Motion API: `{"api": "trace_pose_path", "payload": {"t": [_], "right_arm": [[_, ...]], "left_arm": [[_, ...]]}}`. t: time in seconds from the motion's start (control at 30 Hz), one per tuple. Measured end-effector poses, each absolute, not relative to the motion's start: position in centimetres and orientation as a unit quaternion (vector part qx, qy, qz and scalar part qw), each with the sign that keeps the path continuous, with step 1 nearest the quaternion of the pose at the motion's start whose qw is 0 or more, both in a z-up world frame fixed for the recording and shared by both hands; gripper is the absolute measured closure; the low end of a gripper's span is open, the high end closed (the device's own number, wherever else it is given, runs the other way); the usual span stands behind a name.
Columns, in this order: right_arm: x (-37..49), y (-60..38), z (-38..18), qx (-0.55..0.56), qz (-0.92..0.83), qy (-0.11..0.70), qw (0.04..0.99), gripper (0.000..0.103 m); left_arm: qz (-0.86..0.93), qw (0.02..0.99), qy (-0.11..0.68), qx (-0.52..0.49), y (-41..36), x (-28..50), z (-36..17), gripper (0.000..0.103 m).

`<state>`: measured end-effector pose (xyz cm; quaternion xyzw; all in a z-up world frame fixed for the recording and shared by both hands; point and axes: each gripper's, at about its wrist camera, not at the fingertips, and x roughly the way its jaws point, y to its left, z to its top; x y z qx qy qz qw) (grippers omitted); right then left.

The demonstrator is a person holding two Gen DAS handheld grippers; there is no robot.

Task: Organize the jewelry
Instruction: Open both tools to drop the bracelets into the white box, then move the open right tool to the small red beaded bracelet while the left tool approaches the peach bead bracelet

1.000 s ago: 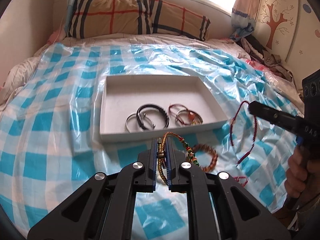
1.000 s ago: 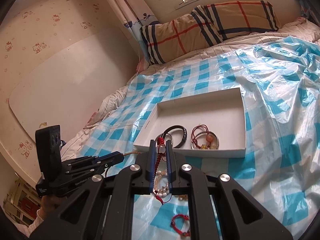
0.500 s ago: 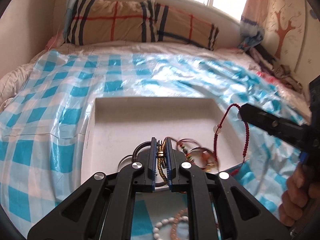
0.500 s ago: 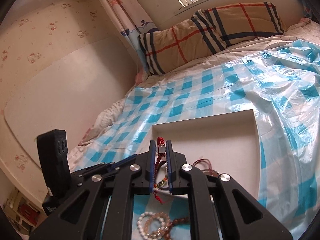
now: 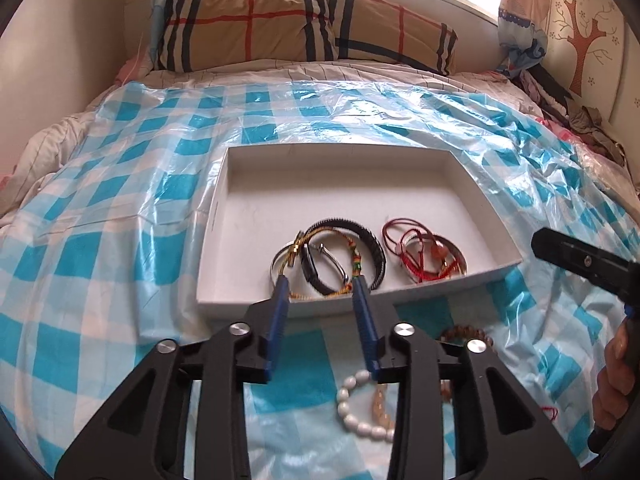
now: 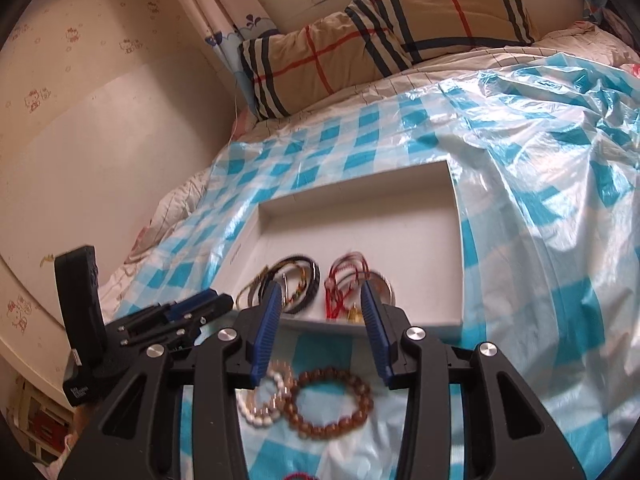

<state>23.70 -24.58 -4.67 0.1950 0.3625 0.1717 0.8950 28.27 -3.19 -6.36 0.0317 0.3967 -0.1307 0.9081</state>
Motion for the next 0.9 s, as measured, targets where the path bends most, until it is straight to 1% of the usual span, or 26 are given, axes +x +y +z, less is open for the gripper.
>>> {"api": "trace_pose_path", "payload": {"t": [0.07, 0.2, 0.4, 0.6, 0.73, 0.8, 0.9], "right_arm": [[22.7, -24.4, -4.9, 0.194, 0.173, 0.369, 0.892, 0.061], [20.6, -24.3, -5.2, 0.201, 0.171, 0.380, 0.887, 0.055], [17.8, -24.2, -5.4, 0.197, 0.170, 0.398, 0.880, 0.054], [16.1, -24.0, -5.7, 0.185, 0.171, 0.416, 0.874, 0.050], [15.6, -23.2, -6.3, 0.153, 0.177, 0.435, 0.869, 0.049], [15.5, -22.7, -6.9, 0.130, 0.175, 0.450, 0.866, 0.049], [15.3, -22.5, -7.7, 0.107, 0.173, 0.467, 0.861, 0.049]], "left_arm": [[-0.129, 0.908, 0.397, 0.039, -3.2, 27.2, -6.2, 0.063], [-0.128, 0.907, 0.398, 0.055, -3.4, 25.2, -5.9, 0.060], [-0.122, 0.910, 0.392, 0.067, -3.4, 22.9, -4.8, 0.052], [-0.119, 0.912, 0.386, 0.073, -3.4, 21.2, -3.9, 0.050], [-0.118, 0.912, 0.387, 0.072, -3.3, 20.6, -3.6, 0.048], [-0.114, 0.911, 0.391, 0.069, -2.8, 20.4, -3.8, 0.044], [-0.099, 0.909, 0.400, 0.063, -1.6, 20.4, -4.5, 0.043]]}}
